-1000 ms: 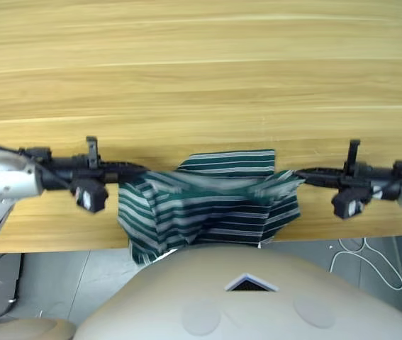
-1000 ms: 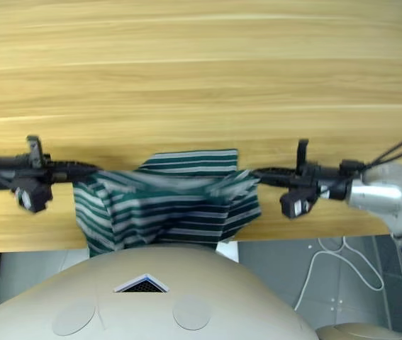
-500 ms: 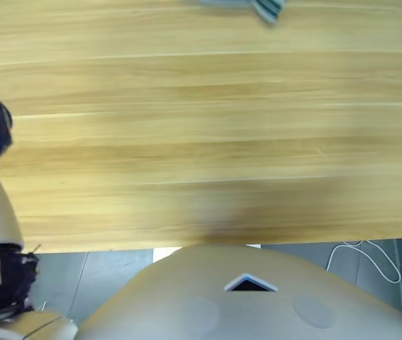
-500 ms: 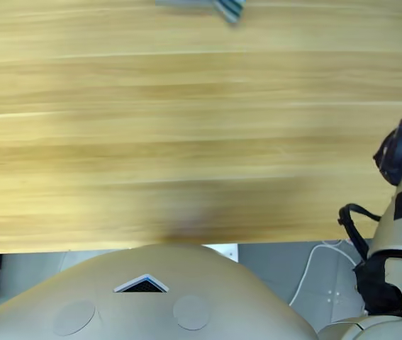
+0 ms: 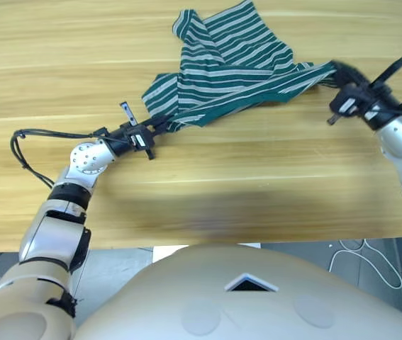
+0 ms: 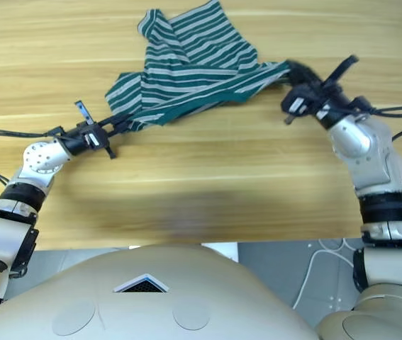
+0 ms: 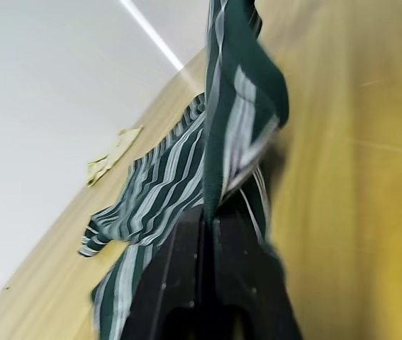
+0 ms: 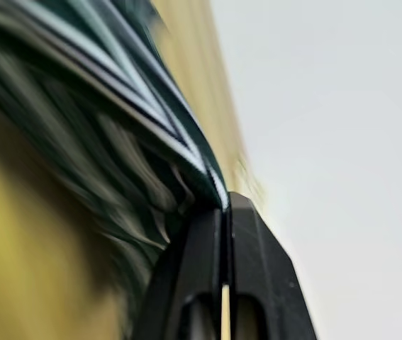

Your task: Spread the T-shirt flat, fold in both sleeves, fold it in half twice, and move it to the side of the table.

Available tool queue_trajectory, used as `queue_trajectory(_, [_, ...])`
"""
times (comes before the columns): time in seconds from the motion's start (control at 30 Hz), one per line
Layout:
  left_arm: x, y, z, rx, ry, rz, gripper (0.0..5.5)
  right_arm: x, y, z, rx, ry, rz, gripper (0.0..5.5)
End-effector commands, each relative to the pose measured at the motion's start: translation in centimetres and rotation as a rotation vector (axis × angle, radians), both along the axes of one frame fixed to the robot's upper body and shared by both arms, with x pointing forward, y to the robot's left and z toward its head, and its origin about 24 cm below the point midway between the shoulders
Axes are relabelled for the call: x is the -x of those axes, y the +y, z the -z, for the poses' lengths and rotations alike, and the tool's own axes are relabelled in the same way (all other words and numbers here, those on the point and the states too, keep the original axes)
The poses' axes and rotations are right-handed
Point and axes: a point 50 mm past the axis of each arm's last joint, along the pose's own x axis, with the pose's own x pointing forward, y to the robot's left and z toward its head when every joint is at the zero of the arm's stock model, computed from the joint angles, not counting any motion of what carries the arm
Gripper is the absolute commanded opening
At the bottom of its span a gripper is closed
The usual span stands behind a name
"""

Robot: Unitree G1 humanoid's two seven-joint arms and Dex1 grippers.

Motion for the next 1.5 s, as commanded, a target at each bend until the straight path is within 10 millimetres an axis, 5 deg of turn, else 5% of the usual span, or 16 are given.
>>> queue_trajectory(0.03, [0.8,0.9,-1.2,-0.004,0.009,0.048,0.00,4.2,-0.2,0.5,0.010,0.140,-0.163,0.01])
queue_trajectory(0.23, [3.2,1.8,-3.7,-0.030,0.008,0.165,0.00,6.4,-1.1,1.3,0.013,0.261,-0.203,0.01])
queue_trajectory(0.4, [9.3,2.2,-4.2,-0.122,0.169,0.351,0.00,9.4,-1.7,2.6,0.049,0.419,-0.252,0.01])
queue_trajectory(0.7, [9.8,3.8,-0.4,-0.482,0.279,0.287,0.00,11.3,-0.7,4.3,0.089,0.548,-0.294,0.01])
queue_trajectory(0.77, [9.4,4.3,-0.4,-0.520,0.276,0.265,0.40,11.5,-0.6,4.5,0.098,0.560,-0.295,0.00])
queue_trajectory(0.97, [9.7,5.0,-0.8,-0.540,0.305,0.258,1.19,12.1,-0.4,4.6,0.097,0.580,-0.300,1.05])
queue_trajectory(1.1, [12.2,3.2,-2.9,-0.352,0.336,0.393,1.76,12.3,-0.1,3.9,0.075,0.563,-0.334,1.76])
queue_trajectory(1.3, [12.5,3.4,-3.6,-0.292,0.367,0.403,2.79,12.7,0.0,2.9,0.035,0.539,-0.370,2.89])
queue_trajectory(1.5, [9.6,6.2,-5.1,-0.359,0.218,0.206,3.56,13.0,0.2,-0.2,-0.092,0.423,-0.436,4.06])
